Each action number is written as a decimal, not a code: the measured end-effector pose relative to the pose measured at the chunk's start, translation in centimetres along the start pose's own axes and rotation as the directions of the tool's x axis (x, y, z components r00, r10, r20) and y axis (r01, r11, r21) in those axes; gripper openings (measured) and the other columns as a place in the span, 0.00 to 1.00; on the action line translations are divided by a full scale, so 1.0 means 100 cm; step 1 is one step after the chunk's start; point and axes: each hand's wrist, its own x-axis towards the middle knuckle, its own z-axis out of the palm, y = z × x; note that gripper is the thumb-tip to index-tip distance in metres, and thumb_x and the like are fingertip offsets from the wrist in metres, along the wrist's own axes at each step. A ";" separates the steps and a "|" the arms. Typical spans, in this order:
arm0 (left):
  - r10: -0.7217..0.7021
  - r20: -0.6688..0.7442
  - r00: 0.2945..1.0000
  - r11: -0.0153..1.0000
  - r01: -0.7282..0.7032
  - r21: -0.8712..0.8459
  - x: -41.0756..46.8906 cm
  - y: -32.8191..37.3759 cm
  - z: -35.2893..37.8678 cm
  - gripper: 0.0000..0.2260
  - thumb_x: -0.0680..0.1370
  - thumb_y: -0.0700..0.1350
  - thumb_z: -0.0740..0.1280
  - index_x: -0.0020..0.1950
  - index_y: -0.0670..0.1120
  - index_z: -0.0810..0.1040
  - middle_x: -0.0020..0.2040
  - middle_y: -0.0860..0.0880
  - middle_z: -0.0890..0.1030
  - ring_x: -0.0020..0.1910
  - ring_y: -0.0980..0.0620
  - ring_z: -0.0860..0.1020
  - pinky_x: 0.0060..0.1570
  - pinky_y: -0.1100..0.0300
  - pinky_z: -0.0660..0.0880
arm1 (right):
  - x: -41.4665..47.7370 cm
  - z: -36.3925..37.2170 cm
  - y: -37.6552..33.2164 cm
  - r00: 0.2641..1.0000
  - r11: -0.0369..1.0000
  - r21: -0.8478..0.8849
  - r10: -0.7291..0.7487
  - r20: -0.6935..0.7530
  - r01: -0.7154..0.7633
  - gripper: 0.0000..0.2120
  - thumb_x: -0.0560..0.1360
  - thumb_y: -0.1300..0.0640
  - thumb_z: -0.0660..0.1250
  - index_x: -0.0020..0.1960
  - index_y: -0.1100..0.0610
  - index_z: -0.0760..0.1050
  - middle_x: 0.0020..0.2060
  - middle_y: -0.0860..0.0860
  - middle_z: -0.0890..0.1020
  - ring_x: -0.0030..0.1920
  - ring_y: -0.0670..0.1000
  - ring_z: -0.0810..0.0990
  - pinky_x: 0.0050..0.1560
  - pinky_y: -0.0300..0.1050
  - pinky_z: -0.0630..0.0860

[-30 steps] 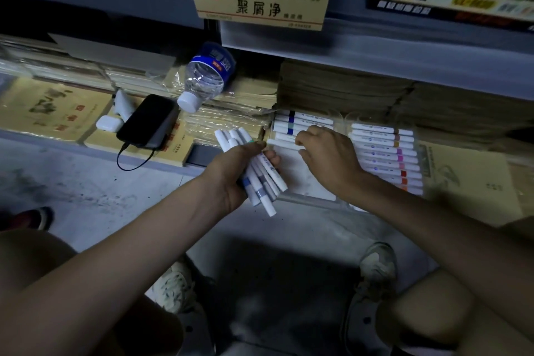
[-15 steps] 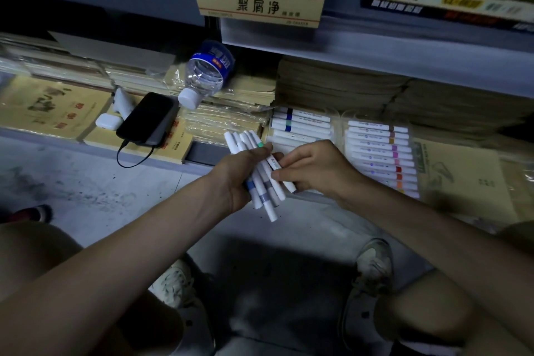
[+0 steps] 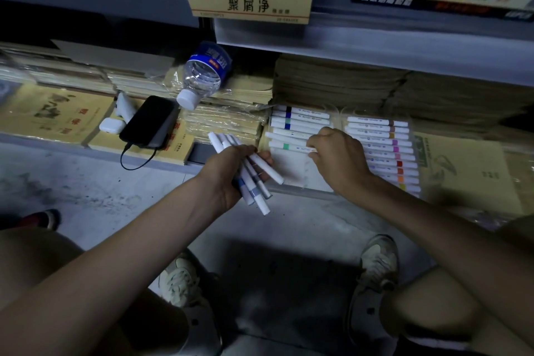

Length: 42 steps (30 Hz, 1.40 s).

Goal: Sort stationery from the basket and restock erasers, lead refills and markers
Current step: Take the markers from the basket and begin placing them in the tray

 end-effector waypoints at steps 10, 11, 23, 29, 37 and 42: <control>0.050 0.017 0.999 0.999 -0.050 -0.006 0.002 -0.006 0.006 0.16 0.83 0.40 0.65 0.70 0.35 0.75 0.62 0.37 0.82 0.53 0.43 0.83 0.44 0.51 0.84 | -0.007 -0.014 -0.014 0.983 0.911 0.385 0.179 -0.040 -0.150 0.03 0.76 0.54 0.73 0.46 0.52 0.84 0.42 0.47 0.84 0.44 0.50 0.83 0.44 0.47 0.80; 0.059 0.025 0.998 0.998 -0.059 0.000 0.002 -0.007 0.007 0.16 0.83 0.40 0.65 0.69 0.36 0.76 0.62 0.38 0.83 0.51 0.43 0.83 0.43 0.52 0.84 | -0.008 -0.021 -0.021 0.970 0.810 0.542 0.238 0.045 -0.224 0.05 0.76 0.51 0.73 0.44 0.52 0.84 0.38 0.47 0.85 0.41 0.48 0.84 0.44 0.48 0.81; 0.024 0.039 0.999 0.999 -0.025 0.031 0.005 -0.017 0.012 0.07 0.85 0.40 0.62 0.54 0.39 0.78 0.51 0.39 0.84 0.46 0.42 0.83 0.39 0.51 0.83 | -0.018 -0.030 -0.022 0.944 0.720 0.610 0.245 0.222 -0.330 0.10 0.71 0.57 0.80 0.51 0.55 0.85 0.40 0.50 0.87 0.42 0.48 0.86 0.48 0.47 0.83; 0.032 -0.027 0.999 0.999 -0.031 0.010 0.011 -0.013 0.004 0.05 0.85 0.39 0.61 0.57 0.40 0.75 0.44 0.41 0.81 0.39 0.47 0.81 0.42 0.54 0.83 | -0.017 -0.005 -0.009 1.000 0.981 0.194 0.003 0.000 -0.003 0.11 0.76 0.59 0.73 0.58 0.55 0.82 0.53 0.52 0.84 0.54 0.56 0.81 0.49 0.48 0.77; 0.054 -0.010 0.998 0.998 -0.054 0.018 0.007 -0.013 -0.003 0.12 0.85 0.40 0.61 0.66 0.36 0.75 0.50 0.39 0.84 0.46 0.44 0.83 0.43 0.53 0.84 | -0.014 0.004 -0.002 0.998 0.988 0.147 0.056 -0.003 -0.055 0.11 0.74 0.60 0.76 0.55 0.54 0.81 0.51 0.51 0.81 0.54 0.56 0.80 0.47 0.46 0.73; 0.059 0.022 0.998 0.998 -0.059 -0.011 0.005 -0.012 -0.001 0.08 0.85 0.40 0.61 0.59 0.38 0.78 0.59 0.38 0.82 0.58 0.41 0.81 0.53 0.50 0.80 | -0.014 -0.007 -0.011 0.998 0.984 0.175 0.045 -0.046 -0.036 0.11 0.73 0.60 0.76 0.54 0.53 0.81 0.51 0.51 0.80 0.55 0.56 0.78 0.51 0.49 0.75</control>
